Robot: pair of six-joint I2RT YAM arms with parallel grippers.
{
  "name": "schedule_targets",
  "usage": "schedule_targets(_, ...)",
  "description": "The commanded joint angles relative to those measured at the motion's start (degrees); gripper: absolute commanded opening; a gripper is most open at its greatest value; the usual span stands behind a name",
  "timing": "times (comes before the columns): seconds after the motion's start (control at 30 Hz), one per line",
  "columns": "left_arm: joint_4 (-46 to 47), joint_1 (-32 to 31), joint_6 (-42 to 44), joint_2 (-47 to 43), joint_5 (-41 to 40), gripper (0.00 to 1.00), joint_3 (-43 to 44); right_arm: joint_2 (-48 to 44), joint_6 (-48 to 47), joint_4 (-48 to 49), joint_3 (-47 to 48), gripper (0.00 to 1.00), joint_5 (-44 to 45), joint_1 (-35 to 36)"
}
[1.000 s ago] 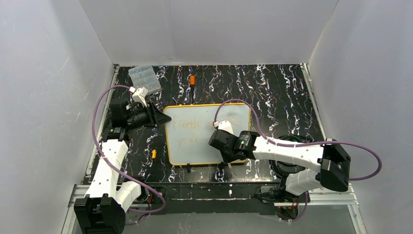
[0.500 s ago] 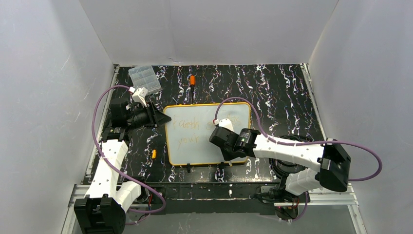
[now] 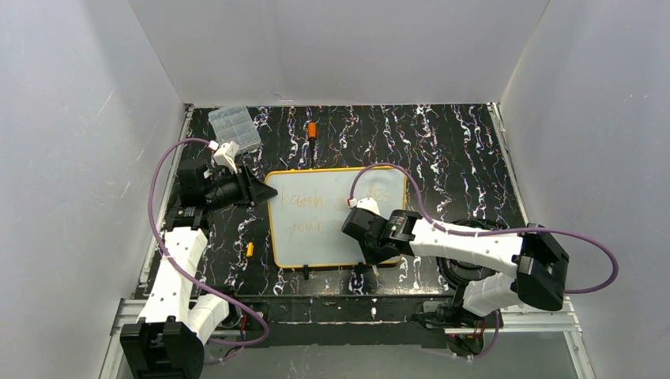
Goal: Write a sentence on the whiteboard
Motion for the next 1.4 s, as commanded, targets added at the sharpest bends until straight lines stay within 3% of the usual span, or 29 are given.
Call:
schedule_targets(0.0, -0.7, -0.2, 0.4, -1.6, 1.0, 0.32, 0.3, -2.1, 1.4, -0.6, -1.2, 0.01, -1.2, -0.3)
schedule_targets(0.53, -0.6, -0.2, 0.4, -1.7, 1.0, 0.32, 0.3, -4.3, 0.8, -5.2, 3.3, 0.01, 5.0, -0.6)
schedule_targets(1.37, -0.6, -0.2, 0.4, -1.9, 1.0, 0.31, 0.3, -0.9, -1.4, -1.0, 0.3, 0.01, -4.5, -2.7)
